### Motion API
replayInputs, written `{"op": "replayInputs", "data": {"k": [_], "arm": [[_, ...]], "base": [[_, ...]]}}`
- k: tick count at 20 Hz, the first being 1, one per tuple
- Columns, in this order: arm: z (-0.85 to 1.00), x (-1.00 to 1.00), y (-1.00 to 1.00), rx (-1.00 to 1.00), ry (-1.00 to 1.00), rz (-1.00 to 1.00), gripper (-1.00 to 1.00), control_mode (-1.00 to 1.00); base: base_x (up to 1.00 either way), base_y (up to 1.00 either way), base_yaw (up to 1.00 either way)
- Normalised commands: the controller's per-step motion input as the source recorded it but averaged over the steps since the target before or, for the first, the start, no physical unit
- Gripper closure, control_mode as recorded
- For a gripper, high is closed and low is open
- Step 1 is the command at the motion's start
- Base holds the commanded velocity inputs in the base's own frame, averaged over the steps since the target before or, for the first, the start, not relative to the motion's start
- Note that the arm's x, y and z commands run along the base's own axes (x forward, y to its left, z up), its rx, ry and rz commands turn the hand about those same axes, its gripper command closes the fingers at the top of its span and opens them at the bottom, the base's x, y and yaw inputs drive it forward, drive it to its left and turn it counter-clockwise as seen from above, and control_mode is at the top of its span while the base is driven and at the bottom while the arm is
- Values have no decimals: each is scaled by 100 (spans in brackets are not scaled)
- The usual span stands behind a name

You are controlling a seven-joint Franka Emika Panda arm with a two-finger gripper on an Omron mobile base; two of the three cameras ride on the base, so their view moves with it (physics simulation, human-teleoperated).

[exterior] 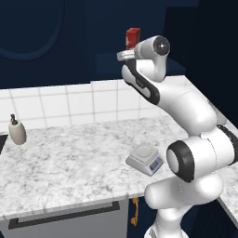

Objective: Pick the canned food and place it on the digital scale for weighing, and close the cabinet.

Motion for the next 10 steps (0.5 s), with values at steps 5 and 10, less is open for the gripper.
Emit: {"op": "replayInputs", "data": {"k": [5, 10], "arm": [[-16, 9, 7, 0, 1, 0, 100, -100], [-33, -12, 5, 0, 10, 0, 100, -100]], "base": [[0, 0, 0], [0, 0, 0]]}}
